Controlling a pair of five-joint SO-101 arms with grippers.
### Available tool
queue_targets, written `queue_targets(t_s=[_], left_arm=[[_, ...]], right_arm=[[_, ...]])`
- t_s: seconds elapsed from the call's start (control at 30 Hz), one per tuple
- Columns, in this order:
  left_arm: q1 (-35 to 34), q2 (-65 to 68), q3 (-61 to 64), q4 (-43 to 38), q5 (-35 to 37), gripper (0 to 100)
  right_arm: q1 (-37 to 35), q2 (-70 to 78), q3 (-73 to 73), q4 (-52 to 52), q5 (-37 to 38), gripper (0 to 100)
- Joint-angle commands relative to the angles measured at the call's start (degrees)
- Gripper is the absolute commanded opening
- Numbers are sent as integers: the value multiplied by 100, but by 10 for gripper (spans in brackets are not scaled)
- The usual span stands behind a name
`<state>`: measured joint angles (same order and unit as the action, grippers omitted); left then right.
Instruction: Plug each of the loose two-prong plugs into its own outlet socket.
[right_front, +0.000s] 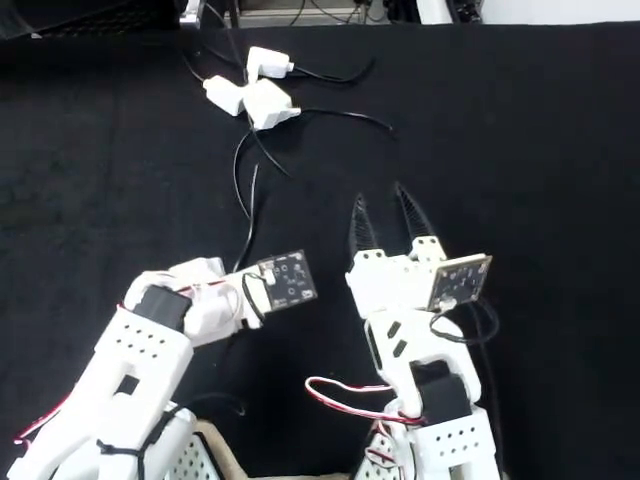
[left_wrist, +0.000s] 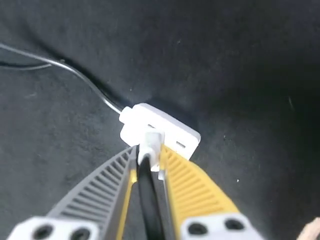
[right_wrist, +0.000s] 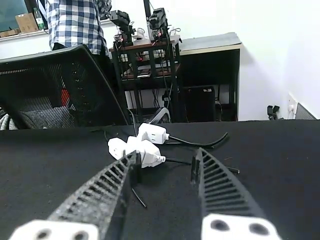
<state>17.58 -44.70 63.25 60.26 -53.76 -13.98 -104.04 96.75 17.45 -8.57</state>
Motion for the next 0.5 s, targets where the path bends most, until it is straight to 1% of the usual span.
queue_targets(t_s=[0.0,0.13,0.23,0.3,0.4,0.47], left_arm=[[338,35,233,-97,62,29],[426,35,365,-62,62,29],[444,35,259,352,44,29],[435,35,127,536,62,29],[382,26,-189,563,97,29],[295,26,-558,571,343,29]], right_arm=[[70,-163,-4,26,70,178],[70,-163,-4,26,70,178],[70,-163,-4,26,70,178],[70,-163,-4,26,70,178],[70,-163,-4,26,70,178],[70,-163,-4,26,70,178]])
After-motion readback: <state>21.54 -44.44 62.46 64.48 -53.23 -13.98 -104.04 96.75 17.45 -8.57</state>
